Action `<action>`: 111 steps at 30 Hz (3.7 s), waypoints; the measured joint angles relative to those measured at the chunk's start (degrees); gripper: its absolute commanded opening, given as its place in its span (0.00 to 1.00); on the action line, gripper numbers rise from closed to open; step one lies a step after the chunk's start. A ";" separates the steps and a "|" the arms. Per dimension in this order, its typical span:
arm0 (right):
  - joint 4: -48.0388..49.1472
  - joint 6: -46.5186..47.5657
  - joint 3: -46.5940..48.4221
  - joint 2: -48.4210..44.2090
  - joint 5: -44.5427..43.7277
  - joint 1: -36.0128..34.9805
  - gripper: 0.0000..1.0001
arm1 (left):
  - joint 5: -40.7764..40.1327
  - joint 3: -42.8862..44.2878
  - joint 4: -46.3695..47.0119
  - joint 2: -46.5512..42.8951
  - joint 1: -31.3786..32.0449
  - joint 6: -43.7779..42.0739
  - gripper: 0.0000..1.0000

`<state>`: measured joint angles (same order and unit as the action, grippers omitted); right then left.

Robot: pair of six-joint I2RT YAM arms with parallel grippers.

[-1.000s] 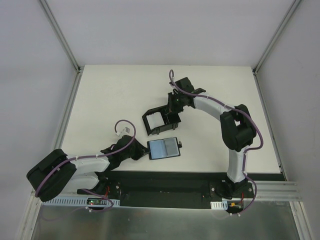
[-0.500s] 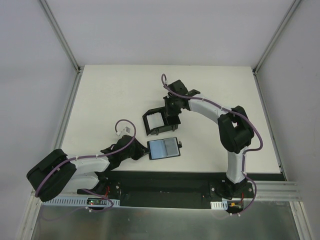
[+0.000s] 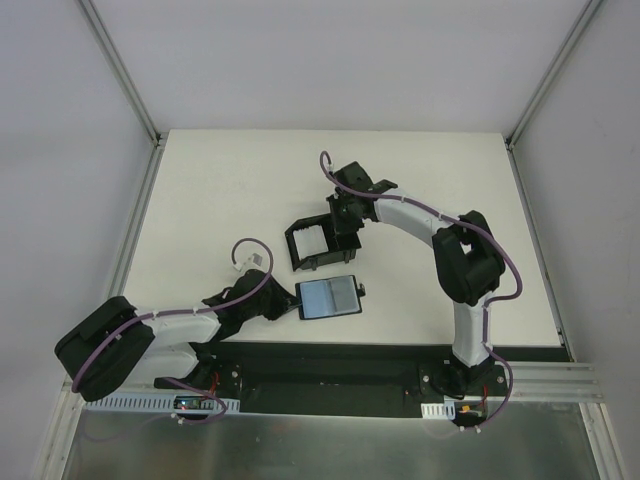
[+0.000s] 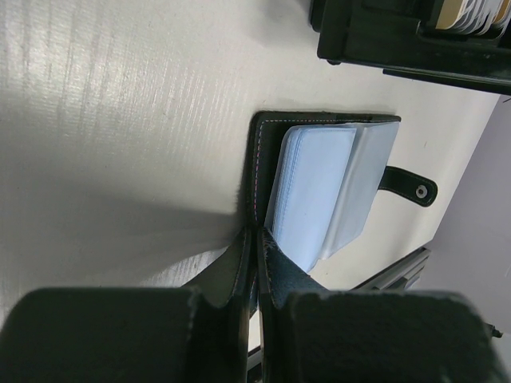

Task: Put the credit cards into the card holder
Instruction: Pick up the credit card from the storage box, then insert the credit card into the card holder.

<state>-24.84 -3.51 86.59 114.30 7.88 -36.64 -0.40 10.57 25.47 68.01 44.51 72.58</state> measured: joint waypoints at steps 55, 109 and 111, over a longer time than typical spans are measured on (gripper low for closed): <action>-3.50 3.76 -4.70 -22.91 -25.33 -11.06 0.00 | 1.77 0.87 -2.47 -0.66 -0.35 -2.16 0.00; 49.86 -34.05 -62.16 -33.42 4.28 -11.76 0.00 | 1.88 -0.76 -5.18 -4.72 -0.35 -2.54 0.00; 51.25 -34.14 -62.16 -32.17 5.27 -11.28 0.00 | 1.88 -0.76 -5.14 -4.66 -0.35 -2.54 0.00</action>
<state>26.41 -37.65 24.43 82.13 13.15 -47.92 1.48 9.80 20.34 63.35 44.16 70.04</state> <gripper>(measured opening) 0.009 0.008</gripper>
